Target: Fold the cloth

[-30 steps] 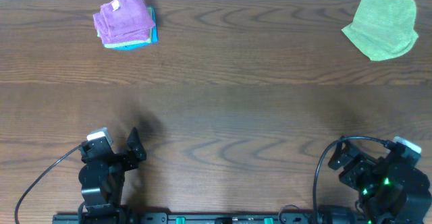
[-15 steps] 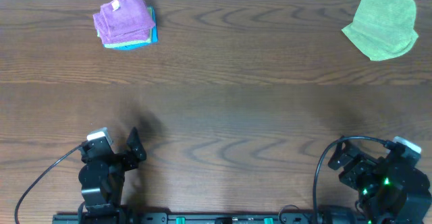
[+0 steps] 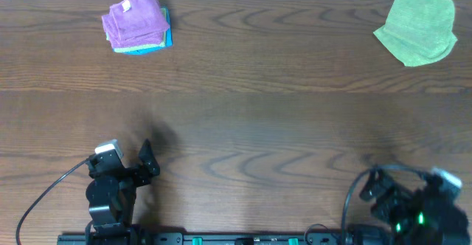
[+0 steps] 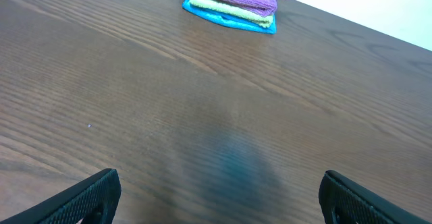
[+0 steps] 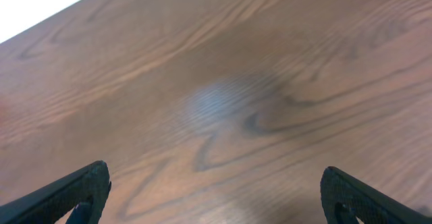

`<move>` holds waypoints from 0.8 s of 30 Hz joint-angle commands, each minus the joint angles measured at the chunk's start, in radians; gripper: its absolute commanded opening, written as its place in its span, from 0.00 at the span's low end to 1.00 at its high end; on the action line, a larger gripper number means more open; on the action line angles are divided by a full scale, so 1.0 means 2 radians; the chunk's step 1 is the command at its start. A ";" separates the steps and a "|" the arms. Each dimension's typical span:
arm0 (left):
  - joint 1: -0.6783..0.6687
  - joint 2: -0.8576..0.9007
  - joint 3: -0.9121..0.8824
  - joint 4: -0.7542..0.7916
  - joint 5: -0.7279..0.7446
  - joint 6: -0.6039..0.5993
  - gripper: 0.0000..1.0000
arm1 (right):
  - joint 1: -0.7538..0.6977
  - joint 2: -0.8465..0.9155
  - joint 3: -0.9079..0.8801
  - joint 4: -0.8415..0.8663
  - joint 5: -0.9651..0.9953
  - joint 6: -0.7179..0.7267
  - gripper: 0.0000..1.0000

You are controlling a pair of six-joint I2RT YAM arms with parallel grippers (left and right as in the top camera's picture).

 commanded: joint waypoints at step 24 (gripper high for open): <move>-0.002 -0.004 -0.011 0.001 0.003 -0.001 0.95 | 0.013 -0.127 -0.097 0.152 0.034 -0.015 0.99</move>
